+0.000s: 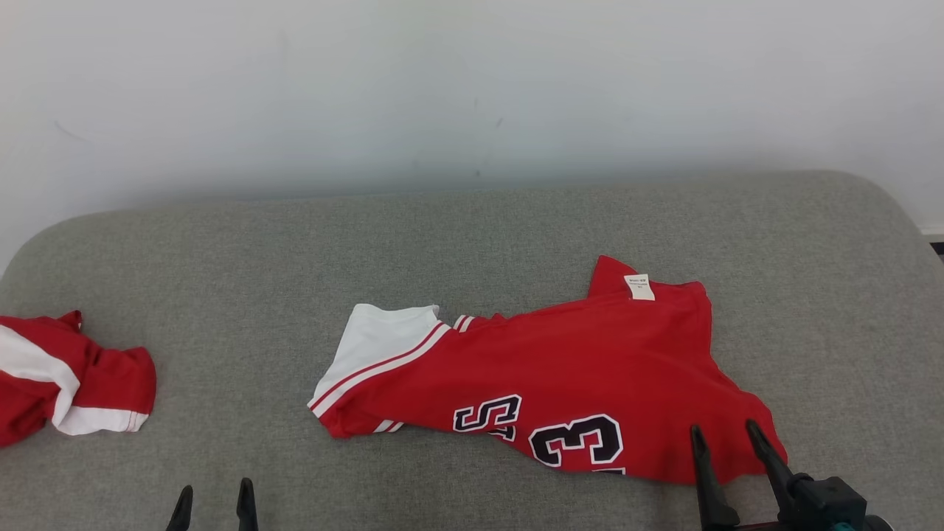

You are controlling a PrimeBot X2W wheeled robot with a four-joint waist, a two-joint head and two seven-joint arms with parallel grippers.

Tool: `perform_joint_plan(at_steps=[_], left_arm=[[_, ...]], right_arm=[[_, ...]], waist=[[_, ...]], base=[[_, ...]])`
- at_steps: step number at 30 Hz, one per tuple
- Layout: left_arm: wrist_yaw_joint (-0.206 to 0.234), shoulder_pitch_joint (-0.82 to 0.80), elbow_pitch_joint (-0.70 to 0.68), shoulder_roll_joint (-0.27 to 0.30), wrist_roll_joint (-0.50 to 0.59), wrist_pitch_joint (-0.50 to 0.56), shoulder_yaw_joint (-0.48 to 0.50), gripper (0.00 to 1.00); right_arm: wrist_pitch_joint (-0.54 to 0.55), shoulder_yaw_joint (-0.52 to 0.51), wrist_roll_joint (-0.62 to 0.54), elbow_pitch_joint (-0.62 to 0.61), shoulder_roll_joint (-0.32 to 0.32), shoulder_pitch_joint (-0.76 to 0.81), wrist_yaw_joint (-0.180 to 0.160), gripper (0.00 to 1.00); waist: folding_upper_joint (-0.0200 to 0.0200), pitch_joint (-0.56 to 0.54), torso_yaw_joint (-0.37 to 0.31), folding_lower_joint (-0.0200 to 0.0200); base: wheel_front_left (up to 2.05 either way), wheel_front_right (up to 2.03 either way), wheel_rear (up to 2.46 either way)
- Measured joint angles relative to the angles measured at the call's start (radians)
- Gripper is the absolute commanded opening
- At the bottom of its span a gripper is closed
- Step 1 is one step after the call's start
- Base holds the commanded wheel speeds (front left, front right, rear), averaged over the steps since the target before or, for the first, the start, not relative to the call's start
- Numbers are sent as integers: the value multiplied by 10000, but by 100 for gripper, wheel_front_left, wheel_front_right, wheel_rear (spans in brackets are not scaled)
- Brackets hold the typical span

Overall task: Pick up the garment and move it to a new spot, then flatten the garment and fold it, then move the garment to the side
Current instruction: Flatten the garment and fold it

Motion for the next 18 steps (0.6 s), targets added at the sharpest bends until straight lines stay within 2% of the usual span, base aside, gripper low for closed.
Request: perform_joint_plan(at_steps=[10, 12, 16, 18], left_arm=[[0, -209, 247, 82, -274, 0, -163, 100], [0, -420, 316, 134, -443, 0, -207, 100], [-13, -1235, 495, 566, -953, 0, -535, 100], [-15, -1829, 794, 926, -1262, -2, -957, 100]], right_arm=[[-13, -13, 73, 17, 0, -28, 0, 100], [12, 4, 552, 23, -2, -105, 0, 100], [568, 69, 637, -92, 6, -705, 2, 100], [1267, 40, 673, -113, -6, -1180, 2, 100]], waist=[[0, 57, -77, 0], [0, 103, -83, 0], [0, 305, -137, 0], [0, 455, -181, 0]], base=[[0, 0, 0], [0, 0, 0], [0, 0, 0], [0, 0, 0]])
